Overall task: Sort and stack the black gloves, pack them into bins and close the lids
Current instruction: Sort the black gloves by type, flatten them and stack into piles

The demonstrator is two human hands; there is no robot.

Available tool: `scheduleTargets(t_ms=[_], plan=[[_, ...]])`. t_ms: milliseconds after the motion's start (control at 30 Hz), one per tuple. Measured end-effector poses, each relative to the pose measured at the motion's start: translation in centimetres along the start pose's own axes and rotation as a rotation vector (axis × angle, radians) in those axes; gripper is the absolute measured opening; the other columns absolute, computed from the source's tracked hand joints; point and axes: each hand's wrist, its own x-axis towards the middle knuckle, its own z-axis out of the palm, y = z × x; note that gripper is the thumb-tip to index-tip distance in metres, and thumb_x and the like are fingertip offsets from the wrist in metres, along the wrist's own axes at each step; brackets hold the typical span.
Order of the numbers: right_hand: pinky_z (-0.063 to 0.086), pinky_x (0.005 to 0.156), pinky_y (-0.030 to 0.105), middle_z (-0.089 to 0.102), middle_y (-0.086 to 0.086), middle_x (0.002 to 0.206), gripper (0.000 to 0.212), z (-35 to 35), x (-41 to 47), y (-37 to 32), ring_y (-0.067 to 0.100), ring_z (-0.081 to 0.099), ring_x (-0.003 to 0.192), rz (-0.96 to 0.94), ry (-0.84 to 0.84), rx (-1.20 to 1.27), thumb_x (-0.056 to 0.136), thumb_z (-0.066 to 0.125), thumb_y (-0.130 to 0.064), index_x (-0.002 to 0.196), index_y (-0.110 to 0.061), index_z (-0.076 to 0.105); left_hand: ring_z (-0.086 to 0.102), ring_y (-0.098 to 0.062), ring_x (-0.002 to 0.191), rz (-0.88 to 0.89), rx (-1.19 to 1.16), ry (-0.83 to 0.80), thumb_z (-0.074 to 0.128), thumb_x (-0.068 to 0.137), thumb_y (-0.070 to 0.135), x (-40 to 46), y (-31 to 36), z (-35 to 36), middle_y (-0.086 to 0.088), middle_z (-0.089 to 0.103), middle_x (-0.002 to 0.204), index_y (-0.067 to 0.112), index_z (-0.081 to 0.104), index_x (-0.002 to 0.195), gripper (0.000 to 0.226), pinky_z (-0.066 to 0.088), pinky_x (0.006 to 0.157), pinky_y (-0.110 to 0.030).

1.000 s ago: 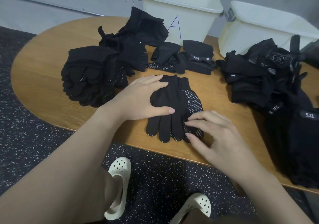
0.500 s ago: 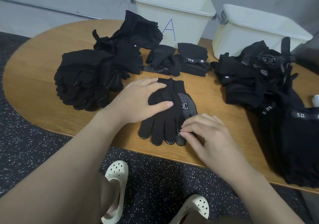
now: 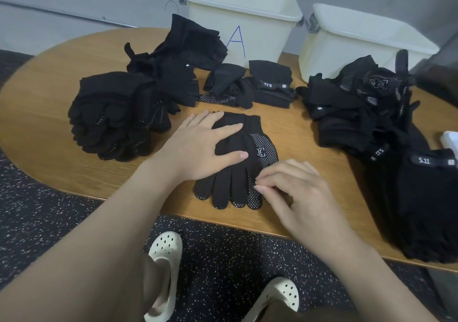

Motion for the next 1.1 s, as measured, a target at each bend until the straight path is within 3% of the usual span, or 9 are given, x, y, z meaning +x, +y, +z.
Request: scheduleTargets(t_ms=[233, 333, 467, 567, 667, 767, 867, 1000, 1100], plan=[[0.048, 0.084, 0.038, 0.067, -0.013, 0.096, 0.01, 0.9, 0.0, -0.3, 0.01, 0.061, 0.091, -0.024, -0.098, -0.042, 0.096, 0.071, -0.026, 0.089, -0.019, 0.075, 0.012, -0.028, 0.158, 0.006, 0.004, 0.007, 0.017, 0.074, 0.091, -0.1, 0.1, 0.0, -0.003, 0.019, 0.171, 0.048, 0.03, 0.157, 0.095, 0.01, 0.128, -0.048], [0.047, 0.086, 0.036, 0.064, -0.013, 0.095, 0.021, 1.0, -0.1, -0.5, 0.009, 0.058, 0.09, 0.013, -0.13, -0.046, 0.096, 0.067, -0.037, 0.091, -0.019, 0.077, 0.008, -0.026, 0.159, 0.025, 0.034, 0.041, 0.019, 0.079, 0.088, -0.1, 0.3, 0.1, -0.001, 0.02, 0.171, 0.043, 0.033, 0.158, 0.092, 0.007, 0.129, -0.049], [0.045, 0.091, 0.034, 0.061, -0.016, 0.092, 0.03, 0.9, 0.0, -0.7, 0.006, 0.056, 0.091, 0.062, -0.123, 0.002, 0.099, 0.06, -0.043, 0.089, -0.02, 0.077, 0.013, -0.017, 0.158, 0.199, 0.098, 0.11, 0.028, 0.094, 0.071, 0.3, 0.7, 0.2, 0.003, 0.032, 0.167, 0.027, 0.044, 0.155, 0.077, 0.007, 0.129, -0.044], [0.045, 0.096, 0.032, 0.06, -0.012, 0.103, 0.025, 1.0, 0.3, -0.8, 0.008, 0.055, 0.101, 0.09, -0.112, 0.003, 0.1, 0.06, -0.037, 0.084, -0.02, 0.07, 0.015, -0.013, 0.158, 0.239, 0.033, 0.048, 0.036, 0.105, 0.058, 0.4, 0.8, 0.3, 0.005, 0.027, 0.168, 0.03, 0.039, 0.158, 0.06, 0.007, 0.129, -0.037], [0.04, 0.105, 0.03, 0.058, -0.009, 0.126, 0.023, 1.3, 0.3, -1.0, 0.008, 0.051, 0.121, 0.111, -0.172, -0.038, 0.101, 0.054, -0.042, 0.097, -0.021, 0.064, -0.003, -0.008, 0.158, 0.216, 0.067, -0.056, 0.025, 0.109, 0.051, 0.5, 1.1, 0.4, 0.011, 0.004, 0.172, 0.036, 0.017, 0.163, 0.057, -0.003, 0.129, -0.037], [0.036, 0.111, 0.028, 0.057, -0.009, 0.135, 0.036, 1.5, 0.2, -1.0, 0.006, 0.048, 0.128, 0.098, -0.229, -0.057, 0.104, 0.046, -0.044, 0.127, -0.021, 0.06, -0.011, -0.005, 0.157, 0.209, 0.087, -0.084, 0.013, 0.11, 0.049, 0.3, 1.3, 0.5, 0.012, -0.004, 0.172, 0.031, 0.003, 0.165, 0.059, -0.007, 0.128, -0.034], [0.037, 0.108, 0.028, 0.06, -0.011, 0.131, 0.041, 1.2, 0.7, -1.0, 0.004, 0.052, 0.123, 0.101, -0.223, -0.059, 0.104, 0.044, -0.045, 0.132, -0.021, 0.062, 0.003, -0.008, 0.158, 0.176, -0.072, 0.034, 0.015, 0.109, 0.045, -0.3, 1.0, 0.3, 0.005, 0.011, 0.172, 0.02, 0.015, 0.165, 0.061, 0.0, 0.129, -0.03], [0.038, 0.108, 0.028, 0.061, -0.012, 0.129, 0.043, 0.8, 1.9, -1.3, 0.005, 0.054, 0.12, 0.113, -0.155, -0.048, 0.105, 0.04, -0.045, 0.129, -0.02, 0.066, 0.022, -0.013, 0.156, 0.071, -0.106, 0.205, 0.038, 0.11, 0.034, -1.8, -0.3, -0.5, 0.0, 0.034, 0.166, 0.016, 0.041, 0.157, 0.05, 0.013, 0.129, -0.034], [0.03, 0.117, 0.027, 0.055, -0.006, 0.145, 0.046, 1.6, 3.4, -1.9, 0.009, 0.047, 0.134, 0.104, -0.133, -0.07, 0.107, 0.034, -0.038, 0.138, -0.017, 0.061, 0.012, -0.011, 0.158, 0.069, -0.091, 0.089, 0.034, 0.11, 0.042, -3.0, -0.5, -0.4, 0.003, 0.021, 0.17, 0.017, 0.029, 0.162, 0.059, 0.007, 0.129, -0.032]])
